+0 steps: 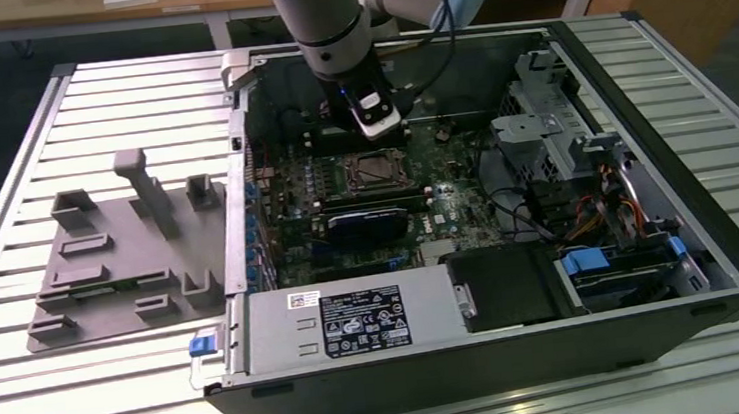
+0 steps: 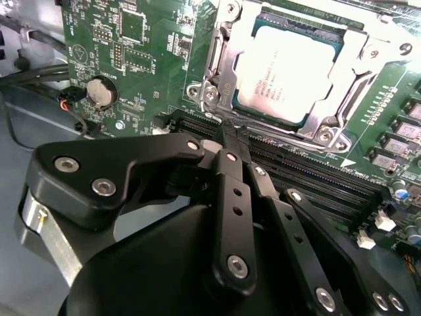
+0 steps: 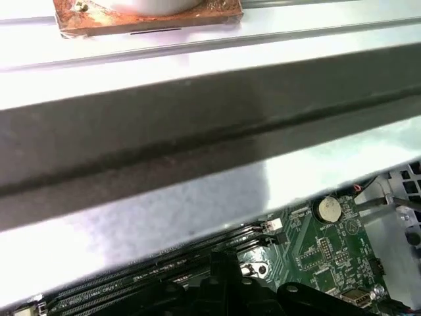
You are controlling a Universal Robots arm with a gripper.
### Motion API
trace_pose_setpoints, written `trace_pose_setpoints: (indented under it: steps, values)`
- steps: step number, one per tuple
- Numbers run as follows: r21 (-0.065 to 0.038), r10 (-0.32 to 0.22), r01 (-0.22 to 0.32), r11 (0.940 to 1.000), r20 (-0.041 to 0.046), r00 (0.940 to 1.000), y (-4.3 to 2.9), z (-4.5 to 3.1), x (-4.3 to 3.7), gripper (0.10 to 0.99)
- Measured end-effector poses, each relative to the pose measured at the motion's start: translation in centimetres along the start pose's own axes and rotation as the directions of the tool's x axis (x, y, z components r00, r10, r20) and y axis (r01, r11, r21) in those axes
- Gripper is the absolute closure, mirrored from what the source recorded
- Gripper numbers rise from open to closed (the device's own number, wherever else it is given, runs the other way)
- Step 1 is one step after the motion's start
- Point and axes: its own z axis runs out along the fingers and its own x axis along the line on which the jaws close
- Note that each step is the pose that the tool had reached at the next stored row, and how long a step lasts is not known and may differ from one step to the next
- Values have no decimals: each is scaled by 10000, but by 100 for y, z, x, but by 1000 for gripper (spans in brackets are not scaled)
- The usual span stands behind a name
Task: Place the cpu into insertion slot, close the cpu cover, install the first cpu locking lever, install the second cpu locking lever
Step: 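Install the first cpu locking lever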
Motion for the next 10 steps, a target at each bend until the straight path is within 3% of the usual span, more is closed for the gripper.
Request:
trace_pose_setpoints:
  steps: [7, 9, 10]
  values:
    - [7, 17, -17, 10000, -8, 10000, 0, 0, -1, 984]
    - [57, 37, -36, 10000, -133, 9999, 4, 6, -15, 984]
    - [106, 53, -50, 9999, -255, 9997, 7, 11, -26, 984]
